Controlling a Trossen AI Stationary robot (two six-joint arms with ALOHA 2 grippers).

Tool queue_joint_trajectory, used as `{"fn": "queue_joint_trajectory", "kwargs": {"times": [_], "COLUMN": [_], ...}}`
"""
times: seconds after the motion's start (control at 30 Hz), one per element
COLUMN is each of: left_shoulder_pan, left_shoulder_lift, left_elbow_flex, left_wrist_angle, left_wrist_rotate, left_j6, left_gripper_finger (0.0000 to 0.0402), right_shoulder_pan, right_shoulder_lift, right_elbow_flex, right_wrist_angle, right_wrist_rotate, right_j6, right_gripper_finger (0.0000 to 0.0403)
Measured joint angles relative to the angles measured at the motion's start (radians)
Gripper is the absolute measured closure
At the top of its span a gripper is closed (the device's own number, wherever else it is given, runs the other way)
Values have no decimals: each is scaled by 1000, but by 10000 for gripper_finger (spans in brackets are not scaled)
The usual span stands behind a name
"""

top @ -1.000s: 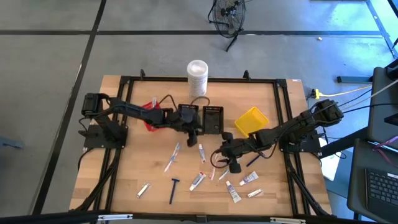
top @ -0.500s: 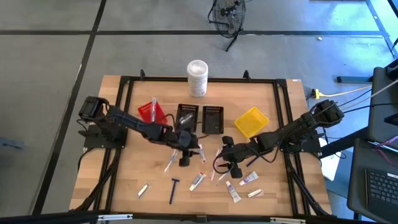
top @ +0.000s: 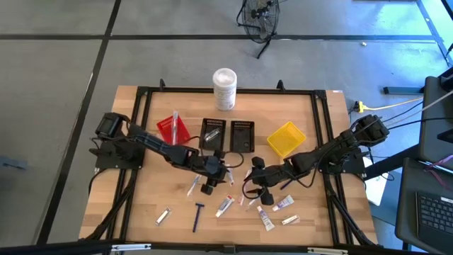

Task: Pick & Place Travel size toiletries
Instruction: Put the white toothpaste into the right black bin

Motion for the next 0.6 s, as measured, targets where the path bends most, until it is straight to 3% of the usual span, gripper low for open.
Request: {"fn": "queue_joint_trajectory", "kwargs": {"times": [0.17,0.33,0.6], "left_shoulder_pan": [36,65,69], "left_shoulder_lift": [74,149,216], "left_elbow_flex": [87,176,226], "left_wrist_angle": [-35,-193,-264], "left_wrist_rotate": [66,145,150], "left_j6": [67,105,183], "left_gripper_finger": [183,182,184], "right_shoulder_pan": [1,12,35], "right_shoulder_lift": [0,0,0], "right_elbow_flex": [0,0,0], "right_wrist_angle": [0,-21,-62], "right_wrist_rotate": [0,0,0], "right_j6": [37,73,94], "right_gripper_finger": [184,194,193]}}
